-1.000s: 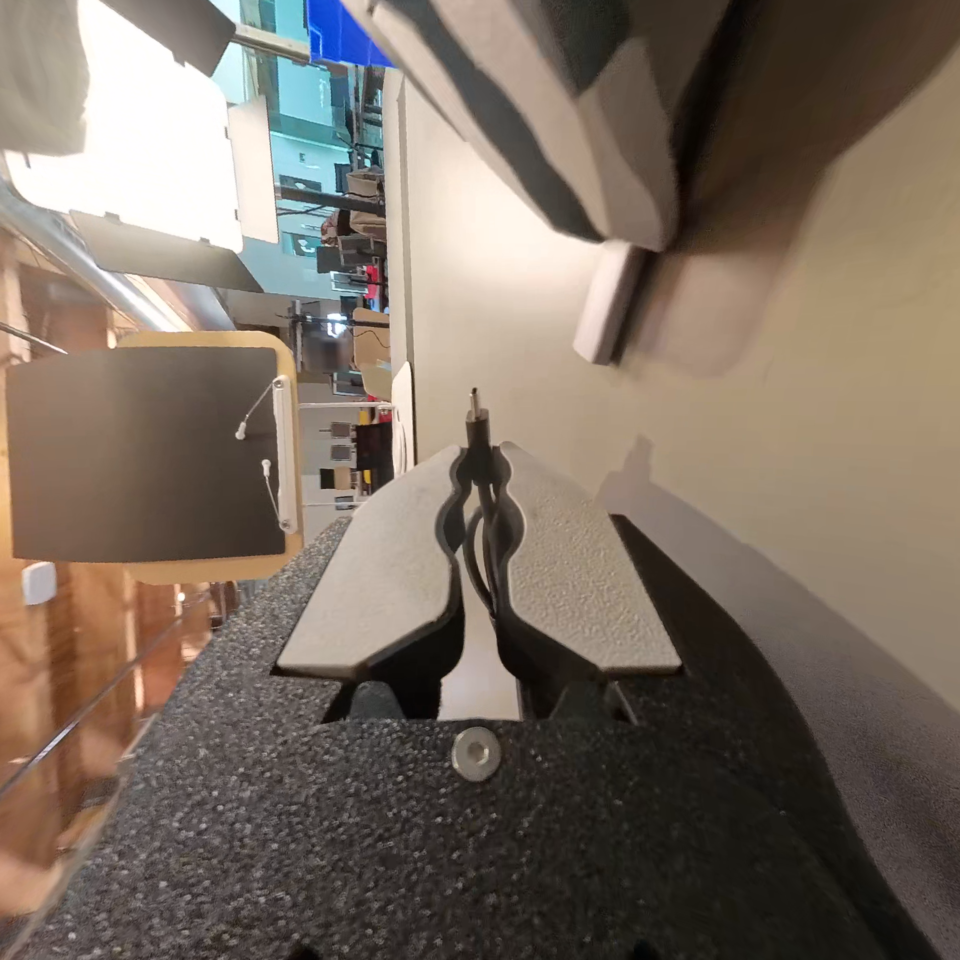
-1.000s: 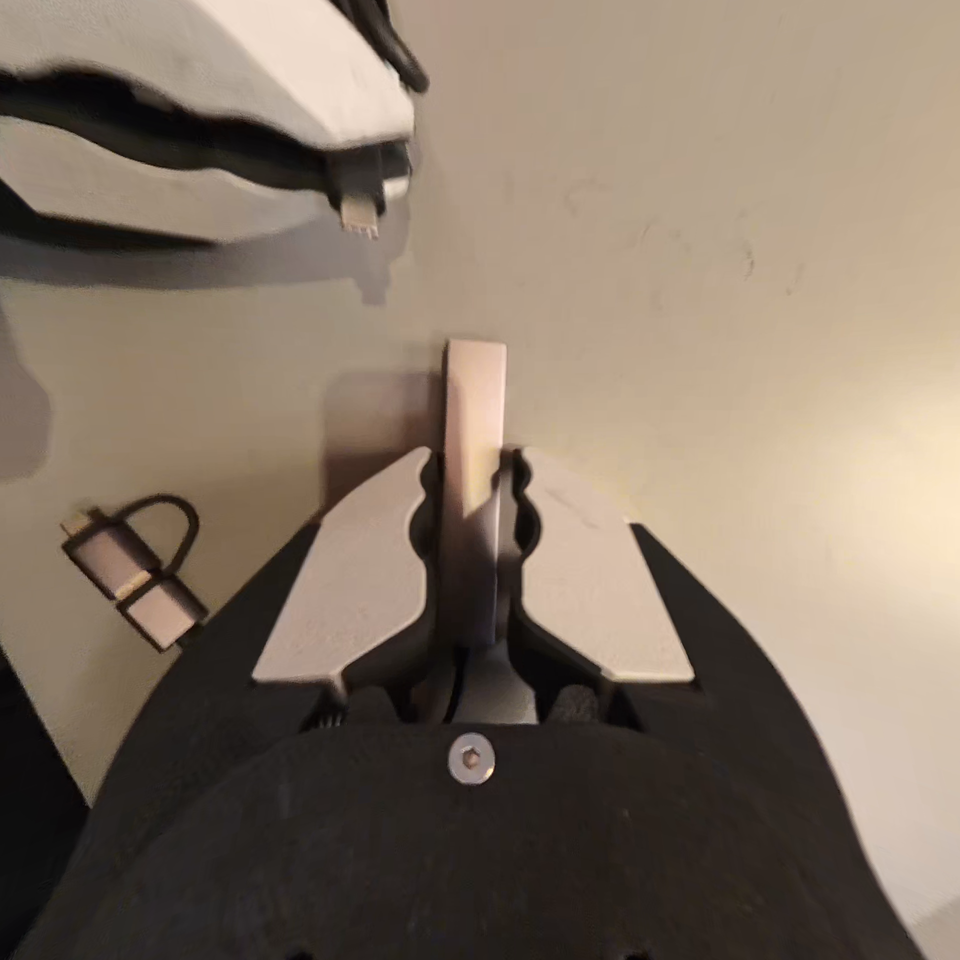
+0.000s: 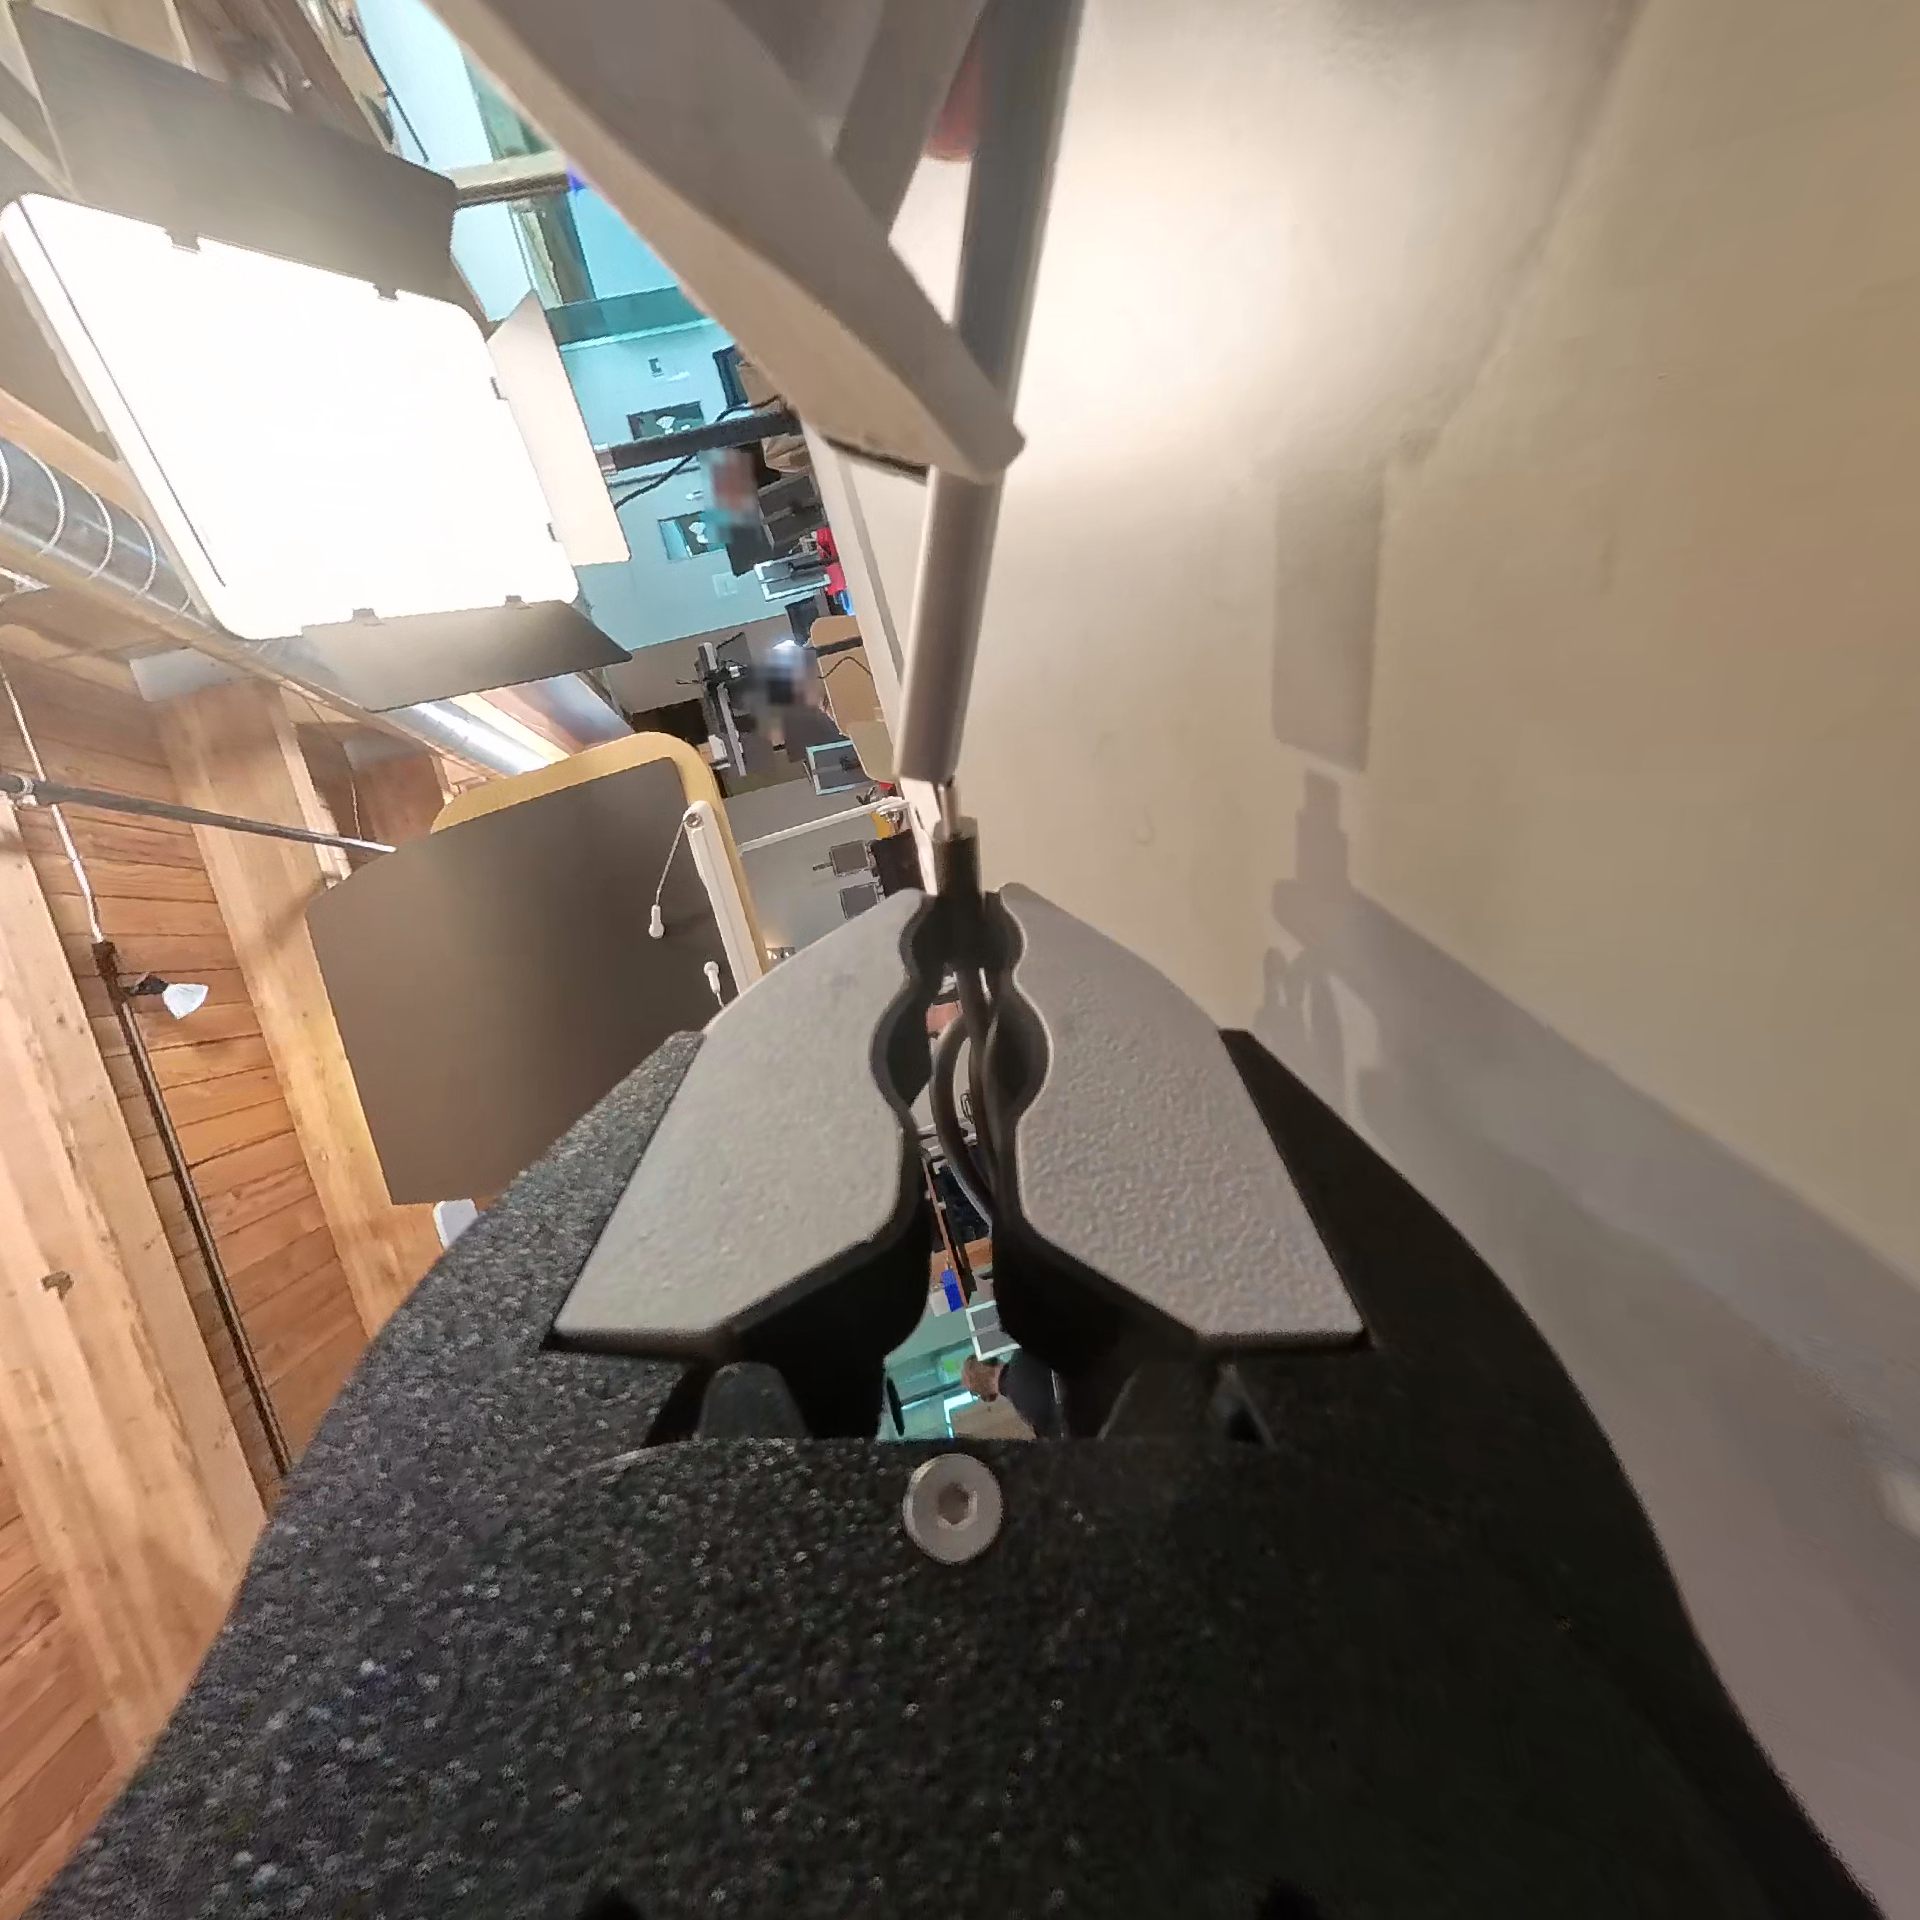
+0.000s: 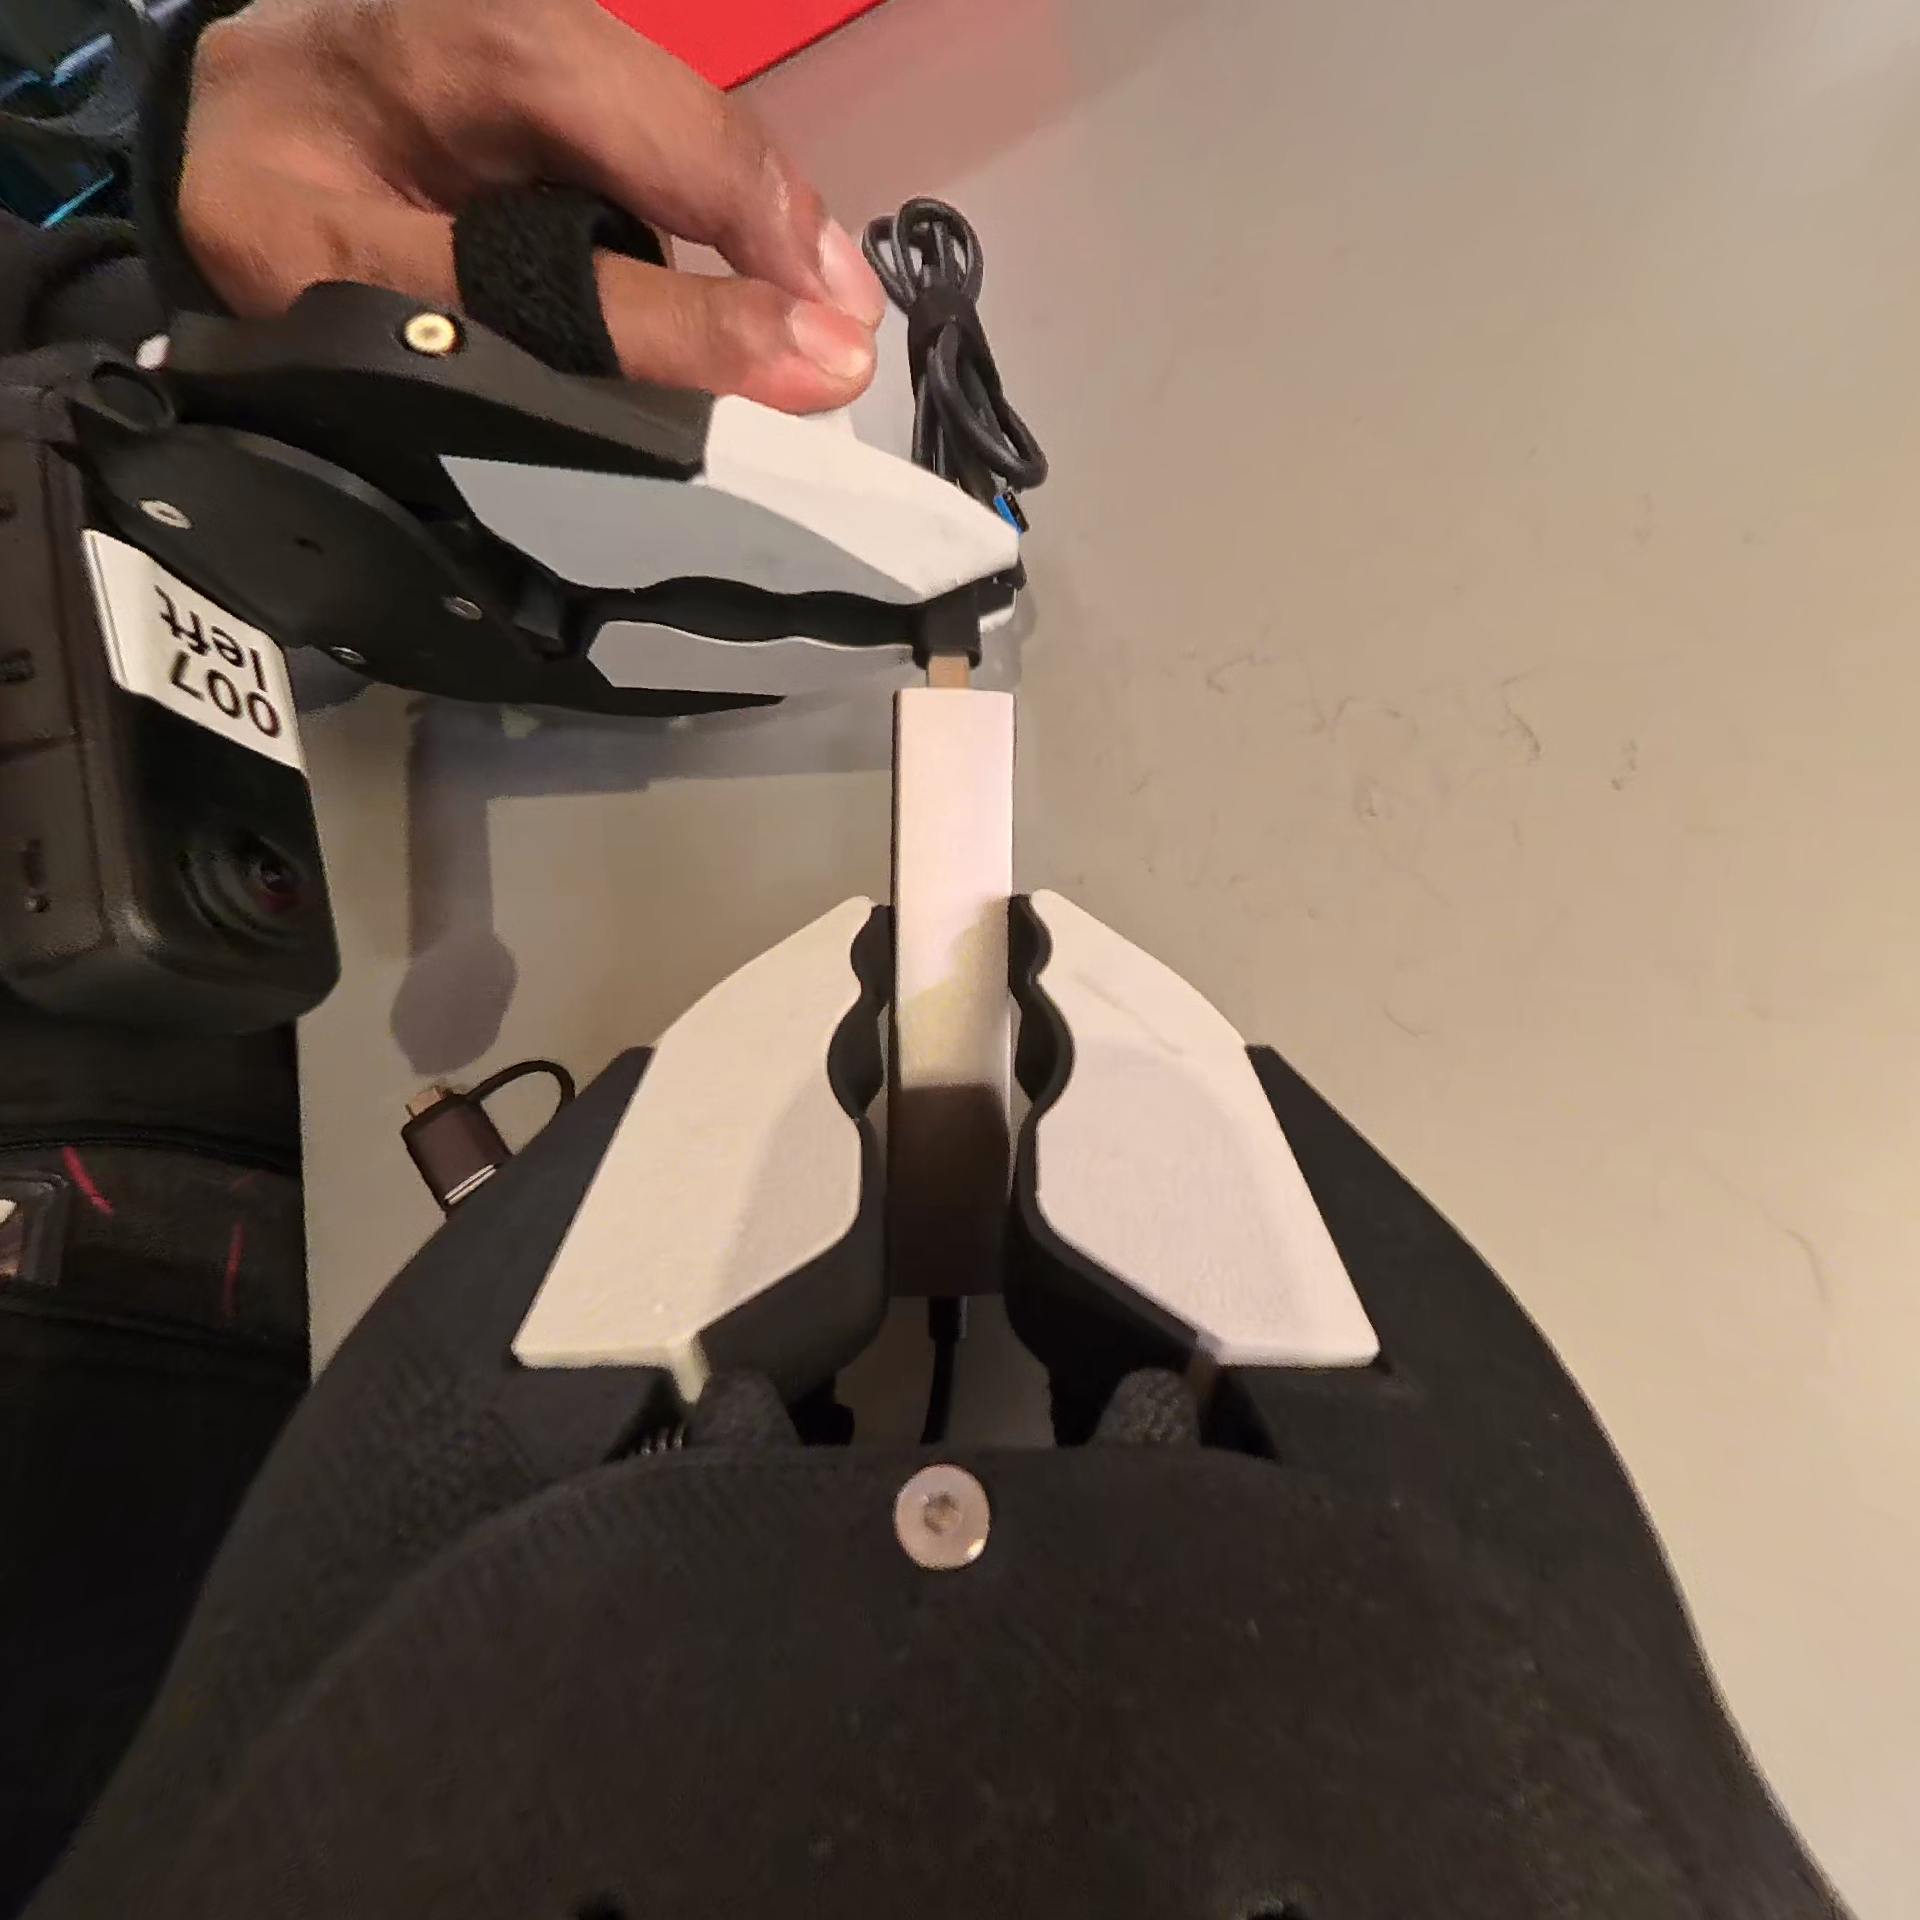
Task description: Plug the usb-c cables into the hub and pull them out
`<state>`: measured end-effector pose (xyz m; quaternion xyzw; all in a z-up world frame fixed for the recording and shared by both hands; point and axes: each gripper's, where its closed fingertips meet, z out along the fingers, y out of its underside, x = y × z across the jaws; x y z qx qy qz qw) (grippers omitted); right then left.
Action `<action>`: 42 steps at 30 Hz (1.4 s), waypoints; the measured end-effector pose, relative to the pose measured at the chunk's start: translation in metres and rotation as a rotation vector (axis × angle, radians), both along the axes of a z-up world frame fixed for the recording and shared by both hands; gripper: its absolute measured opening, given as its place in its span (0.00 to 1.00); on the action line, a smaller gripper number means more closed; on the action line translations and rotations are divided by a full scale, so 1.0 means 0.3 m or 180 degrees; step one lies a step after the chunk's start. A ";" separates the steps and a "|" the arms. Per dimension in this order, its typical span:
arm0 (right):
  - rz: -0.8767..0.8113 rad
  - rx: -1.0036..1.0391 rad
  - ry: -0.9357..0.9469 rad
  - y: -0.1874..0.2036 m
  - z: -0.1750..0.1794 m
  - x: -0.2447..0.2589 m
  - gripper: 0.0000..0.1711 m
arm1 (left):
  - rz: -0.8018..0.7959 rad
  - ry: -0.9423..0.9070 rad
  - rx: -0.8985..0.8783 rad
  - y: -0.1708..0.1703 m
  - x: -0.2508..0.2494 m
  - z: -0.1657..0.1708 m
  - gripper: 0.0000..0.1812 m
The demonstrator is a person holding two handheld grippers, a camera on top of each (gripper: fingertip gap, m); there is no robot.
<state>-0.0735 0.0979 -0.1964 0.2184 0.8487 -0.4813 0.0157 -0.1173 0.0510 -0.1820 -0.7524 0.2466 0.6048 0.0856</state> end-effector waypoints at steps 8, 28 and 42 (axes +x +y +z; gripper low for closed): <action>0.0037 0.0193 0.0002 -0.007 -0.017 0.001 0.13 | -0.0035 -0.0030 -0.0167 -0.001 -0.004 -0.022 0.04; 0.0042 0.0583 0.0001 -0.016 -0.054 0.002 0.12 | 0.0061 -0.0117 -0.0365 -0.005 -0.008 -0.063 0.04; -0.0069 0.0773 -0.0019 -0.034 -0.066 0.008 0.12 | 0.0262 -0.0188 -0.0212 -0.017 0.017 -0.074 0.03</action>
